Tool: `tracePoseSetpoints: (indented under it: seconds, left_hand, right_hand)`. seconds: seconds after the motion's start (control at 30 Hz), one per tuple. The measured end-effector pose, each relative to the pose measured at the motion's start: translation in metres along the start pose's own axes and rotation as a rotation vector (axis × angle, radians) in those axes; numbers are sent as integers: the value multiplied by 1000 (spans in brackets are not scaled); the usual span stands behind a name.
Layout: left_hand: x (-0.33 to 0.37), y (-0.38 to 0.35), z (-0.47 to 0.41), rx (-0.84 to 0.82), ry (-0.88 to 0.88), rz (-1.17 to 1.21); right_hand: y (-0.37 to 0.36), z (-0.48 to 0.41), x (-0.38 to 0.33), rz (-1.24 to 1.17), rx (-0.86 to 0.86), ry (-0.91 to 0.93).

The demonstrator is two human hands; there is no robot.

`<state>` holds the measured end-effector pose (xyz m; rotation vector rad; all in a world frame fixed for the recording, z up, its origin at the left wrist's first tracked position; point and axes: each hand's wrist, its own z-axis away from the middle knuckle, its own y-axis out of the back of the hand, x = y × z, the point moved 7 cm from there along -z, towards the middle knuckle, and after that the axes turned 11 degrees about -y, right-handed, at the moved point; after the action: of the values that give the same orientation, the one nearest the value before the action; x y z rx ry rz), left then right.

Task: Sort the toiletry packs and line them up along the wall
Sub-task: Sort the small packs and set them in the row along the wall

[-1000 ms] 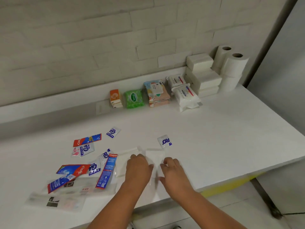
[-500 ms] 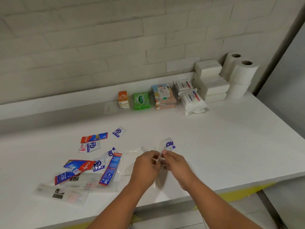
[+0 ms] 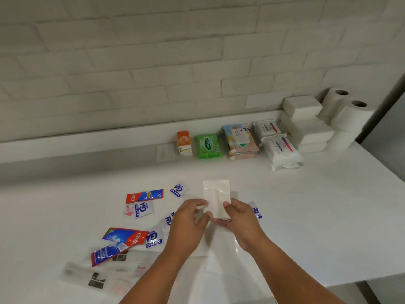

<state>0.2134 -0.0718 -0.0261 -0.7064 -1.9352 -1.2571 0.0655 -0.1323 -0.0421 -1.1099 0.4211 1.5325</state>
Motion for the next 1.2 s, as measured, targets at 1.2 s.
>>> tracePoseSetpoints:
  seconds: [1.2]
  left_hand:
    - [-257, 111, -249, 0, 472, -13]
  right_hand:
    - [-185, -243, -22, 1082, 272, 209]
